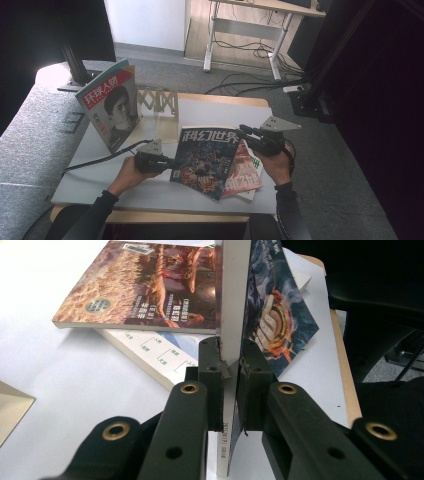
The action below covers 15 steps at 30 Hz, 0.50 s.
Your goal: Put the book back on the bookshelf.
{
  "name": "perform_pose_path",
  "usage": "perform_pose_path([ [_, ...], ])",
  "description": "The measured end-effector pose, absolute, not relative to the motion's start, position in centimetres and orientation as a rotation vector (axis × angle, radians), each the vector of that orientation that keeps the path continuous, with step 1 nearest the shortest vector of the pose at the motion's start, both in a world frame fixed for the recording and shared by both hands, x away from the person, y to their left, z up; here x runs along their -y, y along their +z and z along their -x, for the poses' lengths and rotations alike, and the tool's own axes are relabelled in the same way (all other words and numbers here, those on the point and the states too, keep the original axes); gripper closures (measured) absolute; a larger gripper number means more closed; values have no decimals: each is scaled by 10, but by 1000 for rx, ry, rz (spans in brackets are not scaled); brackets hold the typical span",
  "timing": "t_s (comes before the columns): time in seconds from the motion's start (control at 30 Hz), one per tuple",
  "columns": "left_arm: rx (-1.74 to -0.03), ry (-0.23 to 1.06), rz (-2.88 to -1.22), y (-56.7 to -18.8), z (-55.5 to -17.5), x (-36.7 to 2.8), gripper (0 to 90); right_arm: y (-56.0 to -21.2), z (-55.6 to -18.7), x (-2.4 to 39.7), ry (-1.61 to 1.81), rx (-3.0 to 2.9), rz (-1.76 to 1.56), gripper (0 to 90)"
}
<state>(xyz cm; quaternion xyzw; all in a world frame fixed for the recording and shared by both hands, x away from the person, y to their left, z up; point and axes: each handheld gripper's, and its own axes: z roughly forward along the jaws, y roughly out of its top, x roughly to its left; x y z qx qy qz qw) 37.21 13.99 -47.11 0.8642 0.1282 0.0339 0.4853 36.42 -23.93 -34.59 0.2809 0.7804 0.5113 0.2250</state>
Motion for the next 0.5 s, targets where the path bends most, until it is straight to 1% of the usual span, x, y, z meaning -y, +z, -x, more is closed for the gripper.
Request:
perform_pose_path([
  [0.07,-314,77,-2090,-473,-371,-143,831,-349,-365,239,1408,-2171,-775,588],
  [0.17,-328,62,-2063,-476,-372,-149,831,-357,-364,236,1396,-2206,-769,513],
  [0.23,-328,66,-2058,-477,-371,-151,831,-363,-365,233,1403,-2228,-771,484],
  [0.37,-337,82,-2049,-478,-366,-153,831,-377,-366,227,1400,-2282,-756,456],
  [0.47,-338,94,-2046,-479,-363,-154,829,-389,-366,220,1404,-2329,-745,462],
  [0.5,-338,100,-2045,-479,-362,-155,830,-392,-366,218,1400,-2340,-740,477],
])
